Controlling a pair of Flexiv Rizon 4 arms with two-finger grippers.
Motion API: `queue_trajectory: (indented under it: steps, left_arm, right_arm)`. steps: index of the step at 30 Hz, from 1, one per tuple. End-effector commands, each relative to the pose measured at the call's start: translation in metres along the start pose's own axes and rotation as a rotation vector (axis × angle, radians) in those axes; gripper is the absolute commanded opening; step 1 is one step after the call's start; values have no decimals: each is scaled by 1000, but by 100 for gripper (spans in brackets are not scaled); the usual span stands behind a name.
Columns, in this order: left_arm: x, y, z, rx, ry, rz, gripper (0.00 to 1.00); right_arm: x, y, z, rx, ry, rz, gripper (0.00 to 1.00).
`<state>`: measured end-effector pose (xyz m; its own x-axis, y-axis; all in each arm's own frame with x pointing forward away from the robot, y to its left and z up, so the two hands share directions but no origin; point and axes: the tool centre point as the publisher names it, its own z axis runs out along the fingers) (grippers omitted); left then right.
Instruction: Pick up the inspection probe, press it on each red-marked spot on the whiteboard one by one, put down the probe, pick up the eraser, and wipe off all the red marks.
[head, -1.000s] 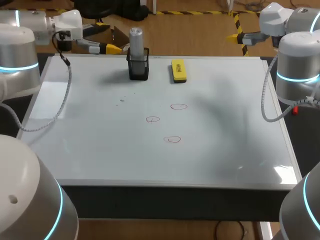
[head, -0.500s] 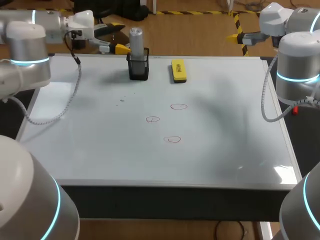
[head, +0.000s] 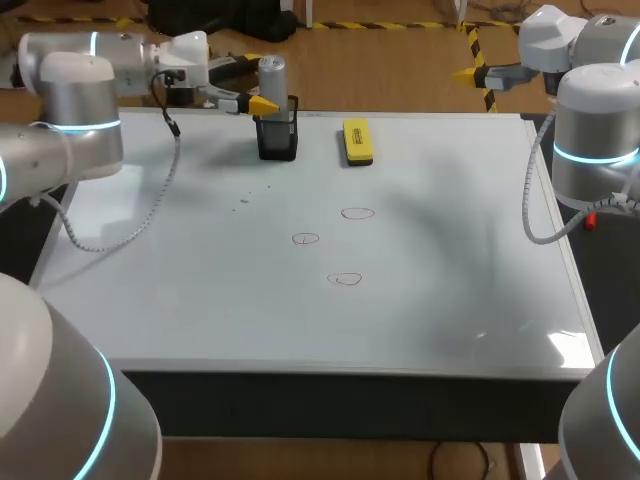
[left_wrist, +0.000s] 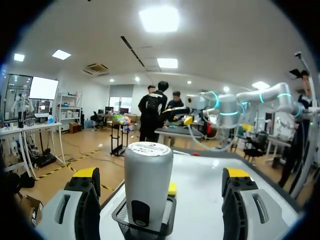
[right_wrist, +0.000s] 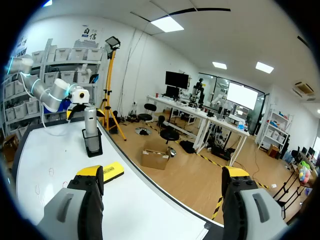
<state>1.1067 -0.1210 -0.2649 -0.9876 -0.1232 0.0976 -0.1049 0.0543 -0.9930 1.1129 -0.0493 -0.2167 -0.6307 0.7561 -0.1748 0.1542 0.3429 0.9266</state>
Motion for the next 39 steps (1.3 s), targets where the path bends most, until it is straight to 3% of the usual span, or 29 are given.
queue_trajectory:
  steps: [1, 8, 10, 12, 22, 25, 26, 28, 39]
  left_arm:
    - [-10, 6, 10, 22, 17, 9, 100]
    - [-15, 11, 20, 31, 27, 9, 100]
    - [-16, 12, 22, 31, 28, 7, 91]
    - [-17, 14, 24, 34, 30, 3, 100]
    - [-21, 21, 27, 34, 21, -22, 100]
    - [-21, 21, 26, 38, 15, -26, 48]
    - [-21, 21, 26, 40, 12, -27, 38]
    - [-21, 21, 26, 41, 9, -27, 0]
    - [-16, 10, 20, 51, -4, -3, 0]
  right_arm:
    - [0, 0, 0, 1, 1, 0, 100]
    - [0, 0, 0, 1, 1, 0, 100]
    - [0, 0, 0, 1, 1, 0, 100]
    - [0, 0, 0, 1, 1, 0, 100]
    - [0, 0, 0, 1, 1, 0, 100]
    - [0, 0, 0, 1, 1, 0, 100]
    - [0, 0, 0, 1, 1, 0, 100]
    - [0, 0, 0, 1, 1, 0, 100]
    - [0, 0, 0, 1, 1, 0, 100]
